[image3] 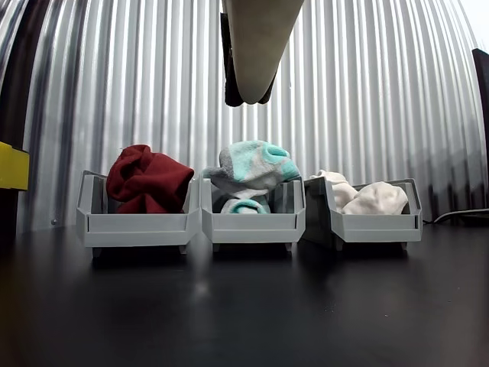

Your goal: Put the sock in the container

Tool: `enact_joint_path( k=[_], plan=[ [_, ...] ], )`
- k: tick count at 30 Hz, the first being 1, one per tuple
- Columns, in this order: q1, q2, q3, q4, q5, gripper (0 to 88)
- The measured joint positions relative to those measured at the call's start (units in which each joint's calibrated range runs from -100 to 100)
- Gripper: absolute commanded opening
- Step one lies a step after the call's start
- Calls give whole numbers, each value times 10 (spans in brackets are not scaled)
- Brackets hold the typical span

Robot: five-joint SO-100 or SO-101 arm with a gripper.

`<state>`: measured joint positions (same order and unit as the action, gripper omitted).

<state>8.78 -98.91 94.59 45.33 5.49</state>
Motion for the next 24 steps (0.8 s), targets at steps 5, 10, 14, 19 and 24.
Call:
enact_joint_path(
  k=[5, 10, 14, 19, 24],
  plan=[
    [0, 0, 26, 0, 0, 21],
    [-1, 0, 32, 0, 0, 18],
    [0, 0, 32, 0, 0, 16],
    [0, 0, 32, 0, 0, 17],
    [0, 0, 32, 0, 0, 16]
  ],
)
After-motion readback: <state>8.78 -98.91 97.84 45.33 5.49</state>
